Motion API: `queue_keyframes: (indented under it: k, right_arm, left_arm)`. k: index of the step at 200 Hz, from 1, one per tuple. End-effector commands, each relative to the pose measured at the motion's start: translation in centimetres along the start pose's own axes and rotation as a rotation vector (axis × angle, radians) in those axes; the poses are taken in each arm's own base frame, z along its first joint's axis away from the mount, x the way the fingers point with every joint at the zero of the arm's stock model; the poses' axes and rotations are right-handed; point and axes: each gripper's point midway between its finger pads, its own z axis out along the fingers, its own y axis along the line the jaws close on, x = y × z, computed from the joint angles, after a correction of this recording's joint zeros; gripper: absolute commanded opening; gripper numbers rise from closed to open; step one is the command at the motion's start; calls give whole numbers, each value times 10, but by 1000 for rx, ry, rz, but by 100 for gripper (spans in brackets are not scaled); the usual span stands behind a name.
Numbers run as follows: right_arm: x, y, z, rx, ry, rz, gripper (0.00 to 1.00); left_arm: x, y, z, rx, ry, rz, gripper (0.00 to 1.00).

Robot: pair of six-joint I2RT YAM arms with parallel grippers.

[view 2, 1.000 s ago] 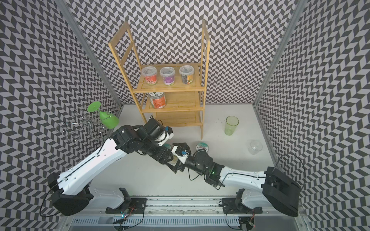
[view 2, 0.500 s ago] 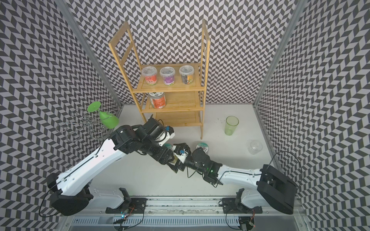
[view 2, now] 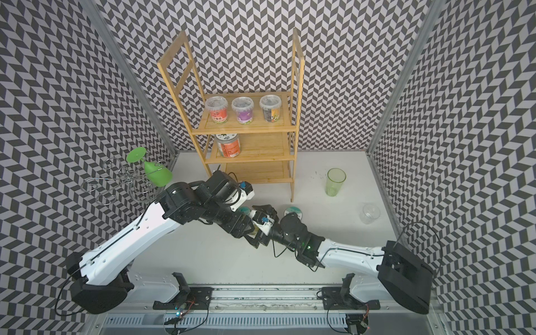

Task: Place the seed container on the shelf
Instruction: Pick up the seed jar at the center of the board.

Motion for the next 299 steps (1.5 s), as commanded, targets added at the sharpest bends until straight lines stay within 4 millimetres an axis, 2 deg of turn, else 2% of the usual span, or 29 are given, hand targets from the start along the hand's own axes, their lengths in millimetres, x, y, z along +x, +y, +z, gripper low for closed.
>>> queue_keyframes:
  k: [1, 35, 49, 65, 84, 136, 204, 251, 299]
  right_arm:
    - [-53, -15, -8, 49, -155, -28, 99]
    - [-62, -16, -7, 51, -170, -34, 98]
    - [-64, -16, -8, 51, -175, -32, 91]
    - [-66, -18, -10, 57, -180, -26, 76]
    - [-68, -19, -13, 63, -189, -23, 69]
    - [-71, -21, -20, 75, -196, -29, 66]
    - [-67, -21, -23, 82, -184, -24, 63]
    - [-60, -24, -23, 95, -161, -24, 63]
    - [-56, -30, -25, 122, -141, -18, 63]
  left_arm:
    - [5, -7, -1, 33, 6, 9, 80]
    - [9, -5, 3, 31, 22, 2, 80]
    - [11, -4, 4, 25, 31, -1, 80]
    - [14, -2, 5, 16, 42, -5, 82]
    - [14, -1, 6, 10, 42, -8, 85]
    - [15, 2, 1, -14, 47, -16, 99]
    - [4, 5, -17, -45, -27, -1, 100]
    - [-7, 4, -48, -57, -141, 36, 99]
    - [-2, -5, -71, -4, -203, 61, 100]
